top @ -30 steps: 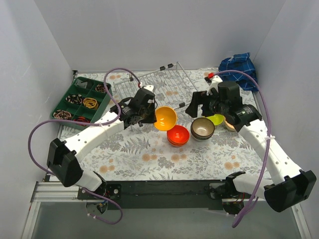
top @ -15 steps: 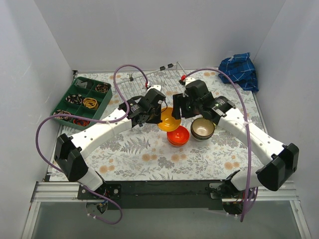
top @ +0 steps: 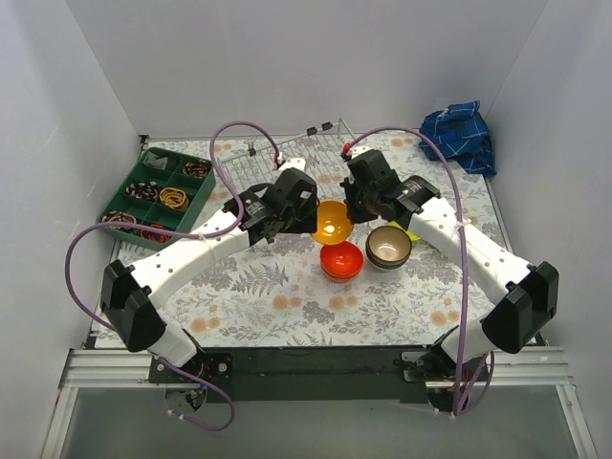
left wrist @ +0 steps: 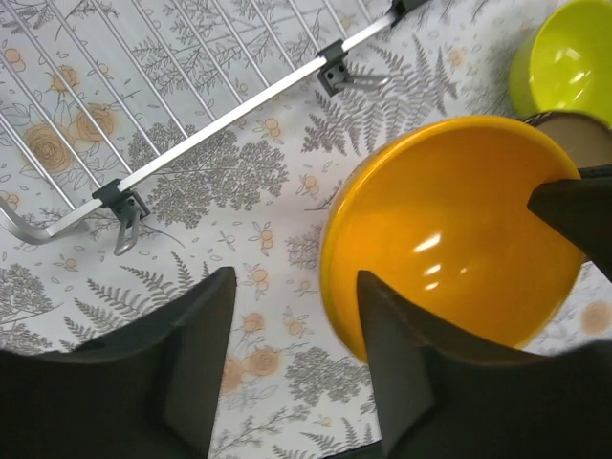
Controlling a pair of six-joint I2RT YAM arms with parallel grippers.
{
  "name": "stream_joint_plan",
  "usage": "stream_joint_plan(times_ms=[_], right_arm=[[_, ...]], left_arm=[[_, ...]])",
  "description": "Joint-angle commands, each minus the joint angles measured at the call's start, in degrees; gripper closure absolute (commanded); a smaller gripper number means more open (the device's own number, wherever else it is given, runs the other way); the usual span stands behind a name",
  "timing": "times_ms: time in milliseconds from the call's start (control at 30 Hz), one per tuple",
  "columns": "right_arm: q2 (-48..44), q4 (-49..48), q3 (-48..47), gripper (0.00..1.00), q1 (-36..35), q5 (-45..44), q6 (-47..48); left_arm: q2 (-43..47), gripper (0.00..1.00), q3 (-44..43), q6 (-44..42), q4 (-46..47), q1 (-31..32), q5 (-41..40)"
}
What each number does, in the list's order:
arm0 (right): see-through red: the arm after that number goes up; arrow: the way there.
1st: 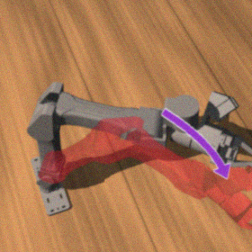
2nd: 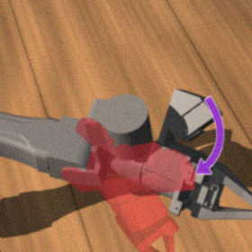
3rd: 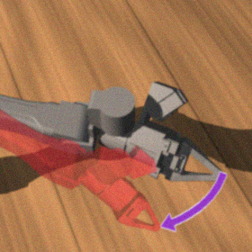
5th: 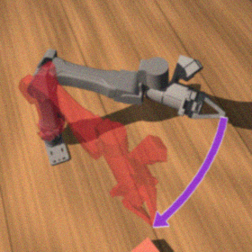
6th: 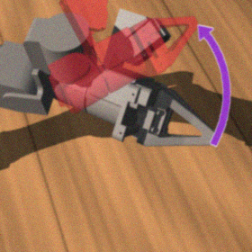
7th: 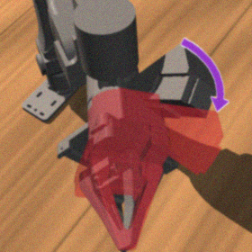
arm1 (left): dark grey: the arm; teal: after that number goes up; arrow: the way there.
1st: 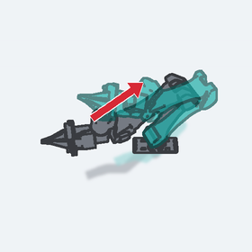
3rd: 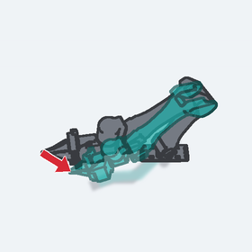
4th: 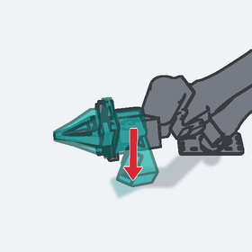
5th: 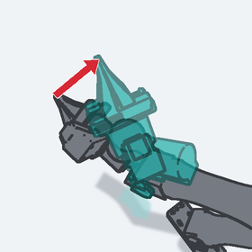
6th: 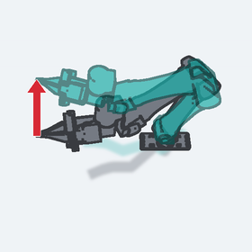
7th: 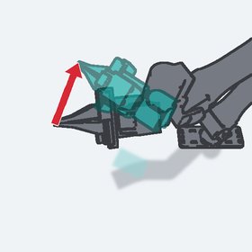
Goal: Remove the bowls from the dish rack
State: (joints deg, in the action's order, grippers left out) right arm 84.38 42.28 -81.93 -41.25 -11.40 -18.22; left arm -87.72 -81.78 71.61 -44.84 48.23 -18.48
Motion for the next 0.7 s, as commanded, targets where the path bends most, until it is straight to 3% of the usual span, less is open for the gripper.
stream_joint_plan(times_ms=[0, 67, 267, 467, 667], right_arm=[[-1.2, 0.4, -2.9, 0.99, 4.7, -5.7, 2.3], [-2.0, 0.3, -2.4, 0.99, 8.4, -6.4, 3.7], [-3.1, 0.2, -0.2, 0.99, 21.5, -5.5, 7.0], [-3.1, -3.2, 4.9, 0.99, 35.1, -0.6, 7.2], [-1.5, -9.0, 9.9, 0.99, 42.2, 4.3, 6.4]], left_arm=[[7.9, 0.39, 0.6, 0.5, 5.3, 0.4, -3.8], [9.8, 0.22, 1.8, 0.5, 6.9, 0.4, -4.7], [17.1, 0.03, 7.7, -0.6, 13.1, 0.4, -7.6], [22.5, 0.02, 13.0, -1.0, 15.9, 0.4, -9.1], [27.0, 0.02, 18.0, -0.7, 17.4, 0.4, -9.6]])
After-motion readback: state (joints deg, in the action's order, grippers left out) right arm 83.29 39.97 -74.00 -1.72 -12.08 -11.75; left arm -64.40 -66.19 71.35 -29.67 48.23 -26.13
